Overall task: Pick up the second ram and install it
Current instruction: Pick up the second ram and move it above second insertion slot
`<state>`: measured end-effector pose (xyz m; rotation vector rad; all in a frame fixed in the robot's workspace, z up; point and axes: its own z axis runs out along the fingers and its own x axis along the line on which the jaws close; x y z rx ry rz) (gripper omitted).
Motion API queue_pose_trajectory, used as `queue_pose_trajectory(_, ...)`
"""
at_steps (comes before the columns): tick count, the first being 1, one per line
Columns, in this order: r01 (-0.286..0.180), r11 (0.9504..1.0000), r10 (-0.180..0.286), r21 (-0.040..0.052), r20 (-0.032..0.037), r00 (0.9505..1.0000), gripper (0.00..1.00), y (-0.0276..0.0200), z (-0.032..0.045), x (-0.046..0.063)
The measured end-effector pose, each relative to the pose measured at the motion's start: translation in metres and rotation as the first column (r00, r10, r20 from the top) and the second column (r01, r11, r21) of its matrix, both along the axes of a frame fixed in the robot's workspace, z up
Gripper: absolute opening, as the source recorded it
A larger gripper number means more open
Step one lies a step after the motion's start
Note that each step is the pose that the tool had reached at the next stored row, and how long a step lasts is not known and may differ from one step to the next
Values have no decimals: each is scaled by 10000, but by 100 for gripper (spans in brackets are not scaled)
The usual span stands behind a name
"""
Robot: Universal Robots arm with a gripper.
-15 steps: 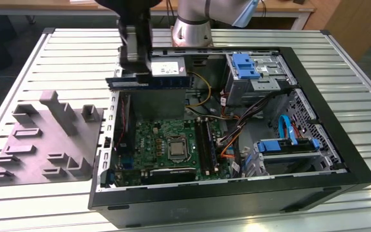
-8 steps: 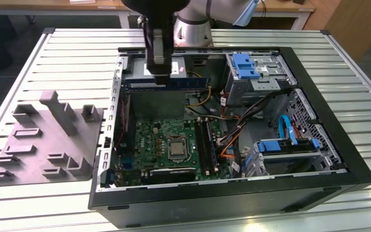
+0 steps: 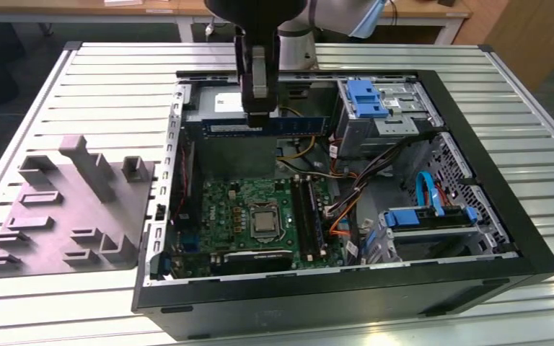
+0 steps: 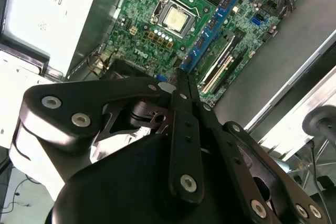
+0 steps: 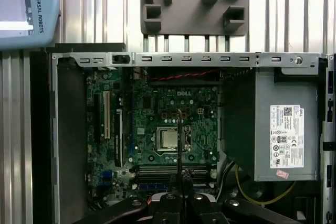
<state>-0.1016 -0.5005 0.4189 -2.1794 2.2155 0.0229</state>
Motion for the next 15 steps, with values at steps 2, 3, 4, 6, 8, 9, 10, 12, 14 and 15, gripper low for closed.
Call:
queue_pose_trajectory(2, 0, 10000, 0, 0, 0, 10000, 11, 0, 0, 0)
queue_pose_trajectory(3, 0, 10000, 0, 0, 0, 10000, 11, 1, -3, 1)
queue_pose_trajectory(4, 0, 10000, 0, 0, 0, 10000, 11, 1, -11, 1)
queue_pose_trajectory(6, -2, 10000, 2, -1, 0, 10000, 11, 0, -38, 6)
queue_pose_trajectory(8, -1, 10000, 1, -1, 0, 10000, 11, 1, -72, 17)
queue_pose_trajectory(9, -1, 10000, 1, -1, 0, 10000, 11, 0, -90, 24)
queue_pose_trajectory(10, -1, 10000, 1, 0, 0, 10000, 11, 0, -109, 30)
queue_pose_trajectory(12, 0, 10000, 0, 1, 0, 10000, 11, 0, -145, 37)
queue_pose_trajectory(14, 0, 10000, 0, 0, 0, 10000, 11, 0, -180, 42)
queue_pose_trajectory(15, -1, 10000, 1, 0, 0, 10000, 11, 1, -199, 44)
